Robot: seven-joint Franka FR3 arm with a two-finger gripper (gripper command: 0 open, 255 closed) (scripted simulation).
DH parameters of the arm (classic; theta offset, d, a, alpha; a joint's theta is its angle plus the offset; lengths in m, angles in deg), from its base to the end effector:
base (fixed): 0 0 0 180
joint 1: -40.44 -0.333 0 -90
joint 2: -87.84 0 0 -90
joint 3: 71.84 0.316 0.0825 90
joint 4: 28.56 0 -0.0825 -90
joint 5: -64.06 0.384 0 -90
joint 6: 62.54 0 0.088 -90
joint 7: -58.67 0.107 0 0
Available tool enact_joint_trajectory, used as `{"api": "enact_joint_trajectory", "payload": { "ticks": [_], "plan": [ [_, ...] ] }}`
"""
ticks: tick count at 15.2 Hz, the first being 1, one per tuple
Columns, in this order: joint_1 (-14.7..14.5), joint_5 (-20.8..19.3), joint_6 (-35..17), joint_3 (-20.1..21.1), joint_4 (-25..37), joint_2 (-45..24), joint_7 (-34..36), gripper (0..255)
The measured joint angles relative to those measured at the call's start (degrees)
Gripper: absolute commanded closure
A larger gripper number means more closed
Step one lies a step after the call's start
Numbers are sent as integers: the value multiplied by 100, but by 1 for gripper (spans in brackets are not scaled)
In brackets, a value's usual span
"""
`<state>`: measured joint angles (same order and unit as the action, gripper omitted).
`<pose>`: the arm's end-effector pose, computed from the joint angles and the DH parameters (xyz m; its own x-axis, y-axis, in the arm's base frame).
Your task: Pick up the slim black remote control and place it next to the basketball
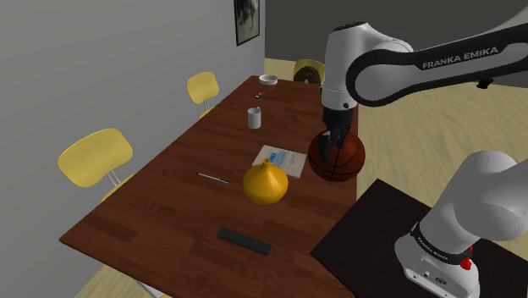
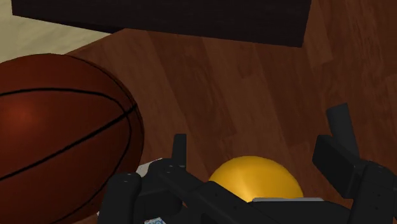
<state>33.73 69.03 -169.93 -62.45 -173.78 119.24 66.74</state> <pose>0.3504 0.1091 0.4470 0.9903 0.0788 -0.1143 0.0818 -0.9964 0.0222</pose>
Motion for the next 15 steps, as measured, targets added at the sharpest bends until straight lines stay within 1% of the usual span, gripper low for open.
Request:
{"api": "enact_joint_trajectory", "payload": {
  "ticks": [5,8,15],
  "plan": [
    [-218,184,-993,301,-120,-761,70,0],
    [-340,245,-1552,502,-52,-1313,147,0],
    [-560,138,-2714,892,268,-2632,356,0]
  ]
}}
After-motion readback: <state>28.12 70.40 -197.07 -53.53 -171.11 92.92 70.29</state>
